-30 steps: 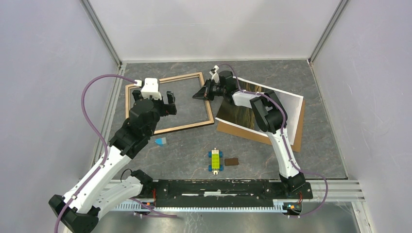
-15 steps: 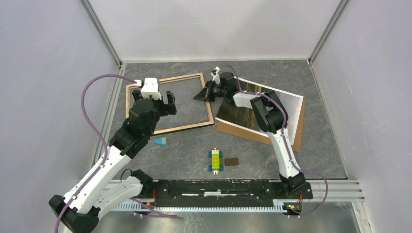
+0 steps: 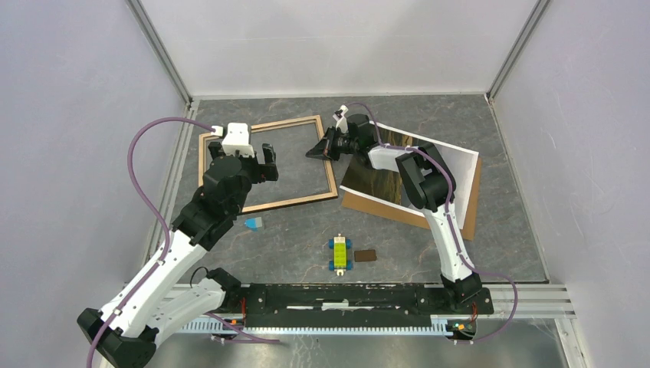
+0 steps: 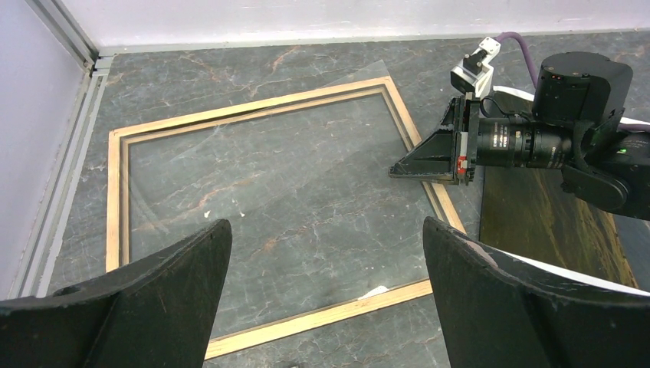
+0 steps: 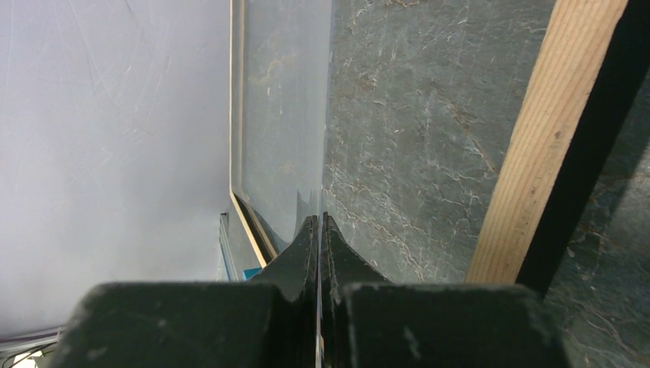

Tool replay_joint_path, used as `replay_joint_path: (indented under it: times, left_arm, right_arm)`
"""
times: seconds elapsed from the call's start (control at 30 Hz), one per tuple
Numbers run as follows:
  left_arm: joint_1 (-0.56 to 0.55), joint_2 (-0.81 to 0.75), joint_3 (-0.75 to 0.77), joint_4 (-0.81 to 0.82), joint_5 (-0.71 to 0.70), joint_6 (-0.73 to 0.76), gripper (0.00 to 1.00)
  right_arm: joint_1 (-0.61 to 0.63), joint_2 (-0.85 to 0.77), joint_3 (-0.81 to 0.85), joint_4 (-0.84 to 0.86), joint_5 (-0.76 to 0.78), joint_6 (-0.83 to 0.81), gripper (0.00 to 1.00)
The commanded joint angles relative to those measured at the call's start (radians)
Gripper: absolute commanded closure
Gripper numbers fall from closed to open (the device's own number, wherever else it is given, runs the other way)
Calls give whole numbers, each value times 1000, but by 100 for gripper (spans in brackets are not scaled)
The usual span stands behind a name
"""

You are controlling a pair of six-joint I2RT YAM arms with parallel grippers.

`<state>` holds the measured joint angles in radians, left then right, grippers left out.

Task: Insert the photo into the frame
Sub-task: Place the photo frame item in the photo frame.

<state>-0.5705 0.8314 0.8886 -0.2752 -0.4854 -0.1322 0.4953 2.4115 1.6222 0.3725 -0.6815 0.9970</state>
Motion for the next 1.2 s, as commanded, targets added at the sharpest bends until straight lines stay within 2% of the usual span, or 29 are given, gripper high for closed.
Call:
replay_joint_path:
  times: [0.0,1.1,1.17]
  left_arm:
    - [8,-7,12,36,15,-36,0]
    - [25,-7,14,35,46,-49,0]
    - [25,-9,13,35,48,-49,0]
  right_arm:
    - [-3,-69,-6,55,6,-20,100]
    - [-8,-27,13,100,-17,-12,100]
    - [-7,-22,17,105,-20,-10,96]
